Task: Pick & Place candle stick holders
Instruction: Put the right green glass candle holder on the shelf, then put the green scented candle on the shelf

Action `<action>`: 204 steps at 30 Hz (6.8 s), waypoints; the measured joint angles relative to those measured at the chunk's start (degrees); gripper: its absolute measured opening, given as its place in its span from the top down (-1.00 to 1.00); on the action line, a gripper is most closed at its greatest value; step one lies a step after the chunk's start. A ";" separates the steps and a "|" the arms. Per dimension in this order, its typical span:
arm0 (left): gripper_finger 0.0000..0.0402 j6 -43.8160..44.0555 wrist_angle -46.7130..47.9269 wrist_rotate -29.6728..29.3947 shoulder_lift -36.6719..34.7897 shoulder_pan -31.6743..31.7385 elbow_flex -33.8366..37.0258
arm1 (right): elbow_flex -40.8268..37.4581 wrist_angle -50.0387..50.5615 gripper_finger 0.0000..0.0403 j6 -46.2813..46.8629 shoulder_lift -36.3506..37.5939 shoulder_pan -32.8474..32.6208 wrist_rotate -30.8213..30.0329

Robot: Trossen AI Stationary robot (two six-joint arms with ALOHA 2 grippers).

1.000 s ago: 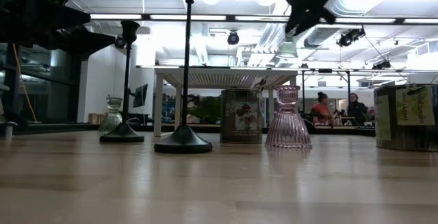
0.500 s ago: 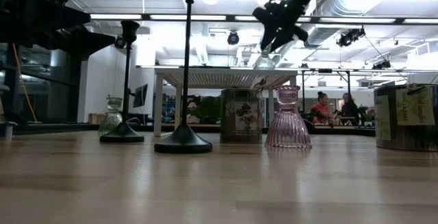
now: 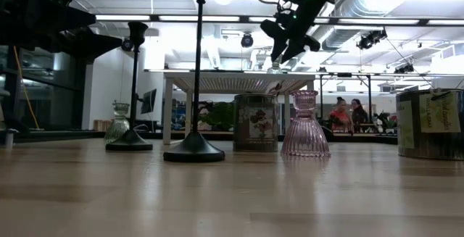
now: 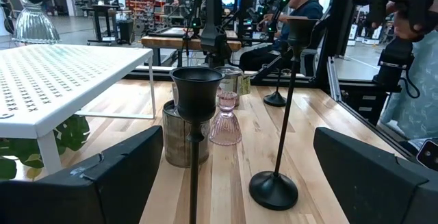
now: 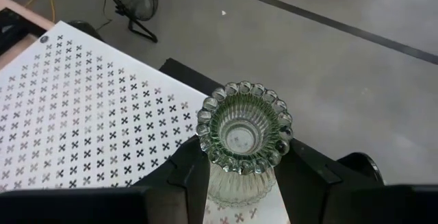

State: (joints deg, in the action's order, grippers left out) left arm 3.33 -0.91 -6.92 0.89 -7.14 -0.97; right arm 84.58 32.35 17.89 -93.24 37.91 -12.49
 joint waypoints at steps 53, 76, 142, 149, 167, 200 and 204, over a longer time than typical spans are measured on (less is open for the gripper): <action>-0.85 -0.02 0.00 0.00 -0.02 -0.02 0.02 | -0.26 -0.32 0.33 -3.80 -1.61 0.13 -2.08; -0.85 -0.02 0.00 0.00 0.00 -0.02 0.00 | -0.33 -0.91 0.23 -3.08 -1.63 0.09 -1.07; -0.85 0.00 0.00 0.00 -0.02 0.00 0.00 | -0.31 16.05 -0.48 -2.93 18.49 -2.72 1.97; -0.85 0.00 0.00 0.00 -0.01 0.00 0.02 | -0.31 23.17 -0.48 -2.62 20.99 -7.47 1.98; -0.85 -0.02 0.00 0.00 0.00 -0.02 0.00 | -0.31 47.90 -0.48 12.38 20.97 -22.87 1.90; -0.85 0.00 0.00 0.00 0.00 0.00 0.00 | -37.61 42.25 -0.47 56.55 30.33 -44.74 10.58; -0.85 -0.01 0.00 0.00 0.00 -0.02 0.01 | -39.21 40.99 -0.42 56.63 30.37 -44.26 10.87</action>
State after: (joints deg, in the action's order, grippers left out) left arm 3.32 -0.91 -6.92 0.89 -7.16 -0.96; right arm 45.37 73.35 74.52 -62.87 -6.35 -1.62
